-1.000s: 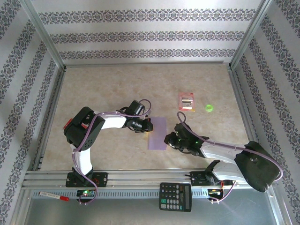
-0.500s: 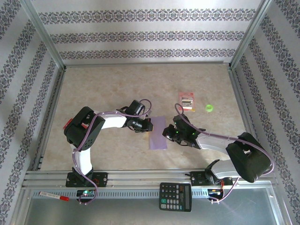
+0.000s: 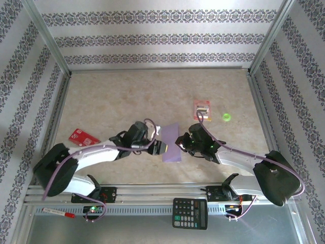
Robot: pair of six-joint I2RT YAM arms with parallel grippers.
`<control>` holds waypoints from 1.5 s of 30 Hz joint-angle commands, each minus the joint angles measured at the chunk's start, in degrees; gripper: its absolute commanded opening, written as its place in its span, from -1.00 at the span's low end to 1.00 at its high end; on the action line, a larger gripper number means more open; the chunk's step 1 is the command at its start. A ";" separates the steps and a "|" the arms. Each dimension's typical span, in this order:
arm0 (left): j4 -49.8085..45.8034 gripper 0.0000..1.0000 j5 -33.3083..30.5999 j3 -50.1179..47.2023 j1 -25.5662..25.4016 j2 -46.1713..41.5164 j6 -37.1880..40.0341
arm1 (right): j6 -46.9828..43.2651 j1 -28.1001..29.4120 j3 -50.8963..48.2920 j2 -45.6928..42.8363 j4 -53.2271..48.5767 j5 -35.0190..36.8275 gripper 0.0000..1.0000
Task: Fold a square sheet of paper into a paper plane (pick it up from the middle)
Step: Fold the triangle a second time at the center of the table.
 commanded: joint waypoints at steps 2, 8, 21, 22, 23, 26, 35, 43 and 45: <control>2.33 0.13 -12.76 -2.72 -7.37 -2.81 10.59 | 3.69 0.75 0.41 1.20 0.37 0.21 -0.91; 2.96 0.30 -24.39 -0.68 -16.25 0.28 19.15 | 4.25 0.59 0.17 1.96 1.56 0.51 -0.91; 4.43 -0.10 -28.10 6.71 -18.19 11.59 22.08 | 5.57 0.90 -1.53 2.48 3.78 1.21 -0.91; 4.39 -0.17 -28.64 6.78 -18.23 11.69 22.07 | 5.49 0.87 -1.62 2.44 3.86 1.29 -0.91; 4.35 -0.24 -29.06 6.80 -18.23 11.78 22.22 | 5.40 0.85 -1.67 2.56 3.88 1.26 -0.91; 3.61 -0.49 -29.44 7.17 -18.11 11.95 22.15 | 5.62 0.81 -1.85 2.74 4.23 1.13 -0.91; 2.64 -1.00 -25.74 6.81 -16.79 10.61 19.20 | 4.32 0.16 -2.65 2.16 3.71 1.66 -0.86; 7.40 -1.00 -3.61 3.64 -10.52 9.24 11.23 | -11.05 -6.73 -1.88 -8.14 -7.04 0.34 -0.21; 8.77 -1.00 -0.14 2.85 -9.94 9.14 10.14 | -15.35 -7.41 -0.61 -8.99 -7.13 0.08 -0.23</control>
